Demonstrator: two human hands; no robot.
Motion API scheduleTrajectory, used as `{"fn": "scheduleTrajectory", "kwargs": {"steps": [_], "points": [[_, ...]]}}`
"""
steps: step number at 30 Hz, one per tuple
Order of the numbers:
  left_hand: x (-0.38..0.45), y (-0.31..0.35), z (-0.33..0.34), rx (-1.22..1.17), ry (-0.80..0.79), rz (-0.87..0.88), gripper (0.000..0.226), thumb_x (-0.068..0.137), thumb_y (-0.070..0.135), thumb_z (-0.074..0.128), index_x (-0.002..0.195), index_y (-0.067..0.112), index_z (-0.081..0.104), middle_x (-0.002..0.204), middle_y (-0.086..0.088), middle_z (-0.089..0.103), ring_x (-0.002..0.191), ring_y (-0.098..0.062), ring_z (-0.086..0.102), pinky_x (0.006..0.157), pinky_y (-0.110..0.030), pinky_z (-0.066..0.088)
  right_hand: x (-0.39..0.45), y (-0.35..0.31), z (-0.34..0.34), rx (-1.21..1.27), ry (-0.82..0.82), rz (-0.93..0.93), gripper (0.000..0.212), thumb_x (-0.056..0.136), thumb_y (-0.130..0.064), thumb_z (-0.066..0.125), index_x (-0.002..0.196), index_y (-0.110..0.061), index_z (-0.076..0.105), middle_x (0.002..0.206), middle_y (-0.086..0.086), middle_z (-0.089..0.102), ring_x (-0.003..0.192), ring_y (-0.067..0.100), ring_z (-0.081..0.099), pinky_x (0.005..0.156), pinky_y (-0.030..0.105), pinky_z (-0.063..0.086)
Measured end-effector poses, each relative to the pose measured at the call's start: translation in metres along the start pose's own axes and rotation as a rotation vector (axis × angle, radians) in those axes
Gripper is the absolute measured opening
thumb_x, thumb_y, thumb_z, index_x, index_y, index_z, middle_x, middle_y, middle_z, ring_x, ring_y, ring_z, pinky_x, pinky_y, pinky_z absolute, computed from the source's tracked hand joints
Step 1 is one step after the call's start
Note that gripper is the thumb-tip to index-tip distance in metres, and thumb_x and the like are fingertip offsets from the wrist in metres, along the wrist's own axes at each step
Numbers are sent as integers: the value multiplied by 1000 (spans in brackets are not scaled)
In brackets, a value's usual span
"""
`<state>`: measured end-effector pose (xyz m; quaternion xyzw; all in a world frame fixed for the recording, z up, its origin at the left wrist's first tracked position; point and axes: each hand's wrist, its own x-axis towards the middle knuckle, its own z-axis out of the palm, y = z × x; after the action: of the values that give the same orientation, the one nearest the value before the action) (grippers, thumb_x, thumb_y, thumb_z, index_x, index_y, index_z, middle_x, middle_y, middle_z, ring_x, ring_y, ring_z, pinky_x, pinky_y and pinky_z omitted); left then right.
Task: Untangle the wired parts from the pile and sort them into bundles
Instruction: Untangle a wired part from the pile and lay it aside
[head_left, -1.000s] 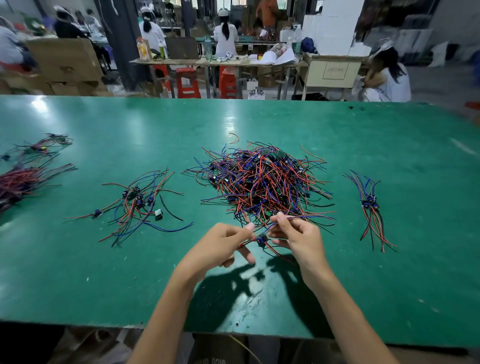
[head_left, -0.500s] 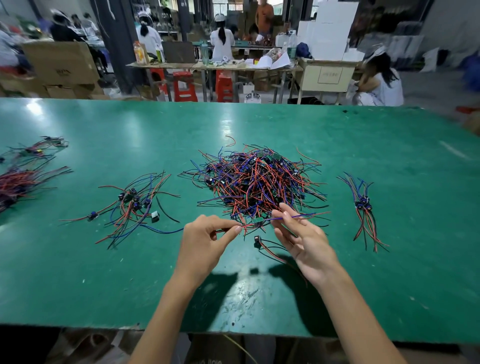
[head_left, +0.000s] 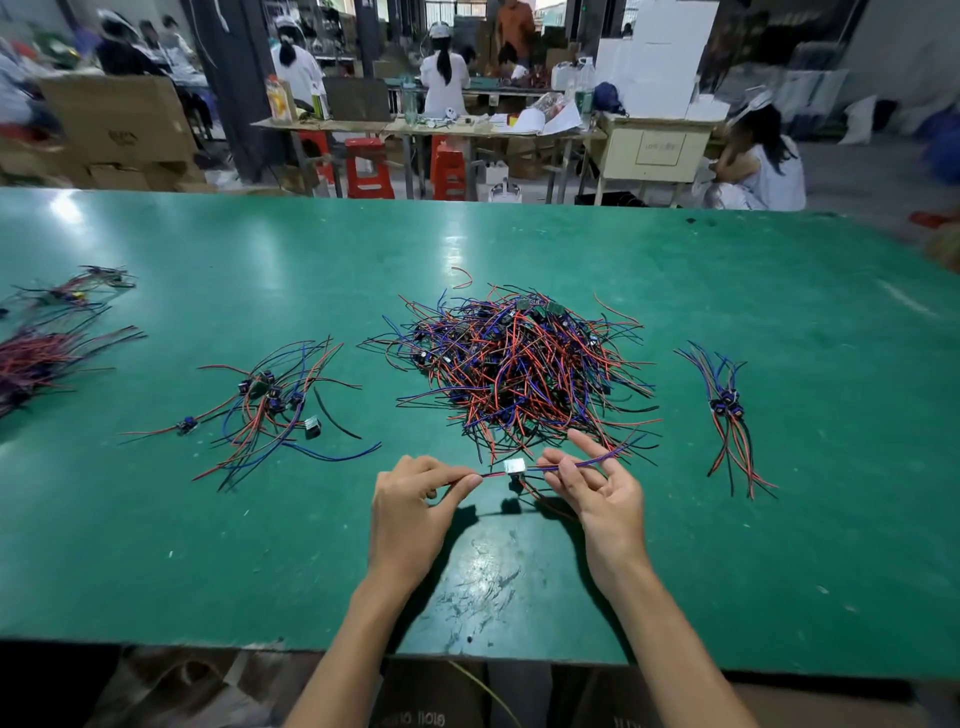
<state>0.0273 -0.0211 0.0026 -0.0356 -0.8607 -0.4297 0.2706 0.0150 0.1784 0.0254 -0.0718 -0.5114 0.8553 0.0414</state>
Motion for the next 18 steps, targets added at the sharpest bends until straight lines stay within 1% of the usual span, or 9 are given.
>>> {"fn": "scheduleTrajectory", "kwargs": {"steps": [2,6,10,12,14,16,18], "points": [[2,-2,1,-14,-4,-11,17,81,51,71,83,37,79,79,21,66,82,-3,57,80,-24,35,1,3,-1,-18,3,-22,31,95,3,62,123,-10,61,100,17,77,94,22,75,81,23,60],[2,-1,1,19,0,20,17,84,48,70,83,33,79,79,18,65,78,-5,56,78,-31,38,2,6,-3,-21,2,-51,31,92,-5,67,122,-11,62,101,17,77,95,24,75,80,22,59],[-1,4,1,162,32,53,31,94,52,59,79,30,73,78,16,63,75,-8,51,77,-30,29,2,7,-2,1,52,-72,40,81,-21,77,116,-8,64,94,18,77,82,20,75,73,22,60],[-2,7,1,210,24,68,33,96,51,51,77,30,69,79,17,63,76,-8,50,79,-30,28,2,8,-2,-8,75,-86,36,80,-22,78,110,-8,65,90,18,77,76,20,75,69,22,59],[-2,9,1,233,3,74,36,97,50,47,76,29,66,79,16,63,76,-9,51,81,-32,31,1,9,-2,-9,86,-98,30,80,-21,78,104,-8,67,88,18,77,73,20,74,67,21,58],[-2,9,1,249,-19,80,37,99,49,44,75,28,63,78,15,62,76,-11,51,81,-34,33,1,10,-3,-2,93,-102,28,80,-20,78,103,-8,67,86,17,77,72,19,74,66,21,58],[-3,9,3,235,-49,79,38,101,48,43,75,28,61,75,16,60,74,-10,48,76,-32,33,1,10,-3,-13,90,-104,29,81,-21,76,105,-7,68,87,16,77,73,18,74,67,20,58]]}}
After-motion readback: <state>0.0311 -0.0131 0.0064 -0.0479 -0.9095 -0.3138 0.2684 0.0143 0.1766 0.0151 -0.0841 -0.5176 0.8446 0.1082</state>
